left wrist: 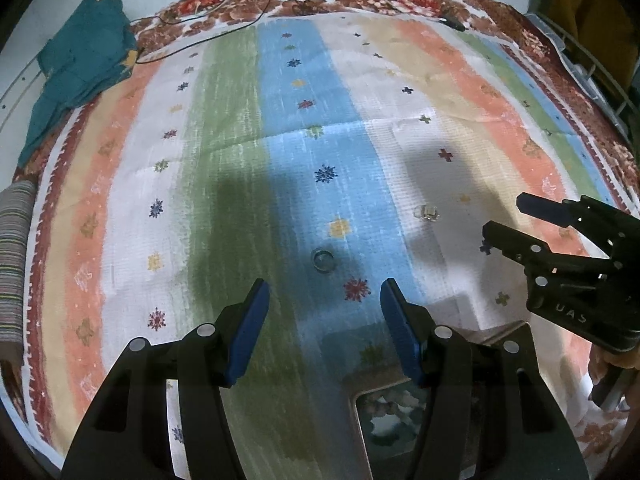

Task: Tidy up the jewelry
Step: 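Move left tool to dark metal ring while right tool approaches small gold ring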

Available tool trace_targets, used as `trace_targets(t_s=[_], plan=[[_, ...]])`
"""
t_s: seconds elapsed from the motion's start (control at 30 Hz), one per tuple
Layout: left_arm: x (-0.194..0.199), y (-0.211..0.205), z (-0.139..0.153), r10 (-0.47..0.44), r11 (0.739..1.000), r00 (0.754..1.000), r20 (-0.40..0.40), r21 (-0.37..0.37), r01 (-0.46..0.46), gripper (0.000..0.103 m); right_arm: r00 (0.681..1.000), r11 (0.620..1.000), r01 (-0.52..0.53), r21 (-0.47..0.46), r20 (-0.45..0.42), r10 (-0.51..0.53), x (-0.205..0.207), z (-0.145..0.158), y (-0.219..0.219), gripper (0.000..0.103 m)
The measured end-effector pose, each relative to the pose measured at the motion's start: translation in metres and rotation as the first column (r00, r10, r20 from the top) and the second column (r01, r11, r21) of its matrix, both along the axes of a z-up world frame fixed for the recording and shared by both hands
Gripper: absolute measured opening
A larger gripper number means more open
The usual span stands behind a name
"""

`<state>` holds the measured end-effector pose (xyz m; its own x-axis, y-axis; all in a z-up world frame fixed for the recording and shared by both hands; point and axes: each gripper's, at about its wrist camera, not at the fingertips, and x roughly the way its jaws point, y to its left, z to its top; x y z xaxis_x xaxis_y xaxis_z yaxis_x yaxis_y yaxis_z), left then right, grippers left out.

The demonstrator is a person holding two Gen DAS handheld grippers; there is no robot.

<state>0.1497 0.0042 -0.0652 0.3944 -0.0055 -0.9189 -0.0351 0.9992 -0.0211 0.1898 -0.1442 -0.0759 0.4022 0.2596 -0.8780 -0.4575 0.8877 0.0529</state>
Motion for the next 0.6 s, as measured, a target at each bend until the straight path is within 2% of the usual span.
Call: trace_targets(t_s=[0.6], plan=[[0.024, 0.008, -0.039, -0.006, 1.0, 0.996, -0.092, 0.017, 0.008, 0.058, 0.998, 0.999, -0.025, -0.042, -0.056, 0.023, 0.027, -0.032, 0.019, 0.056]])
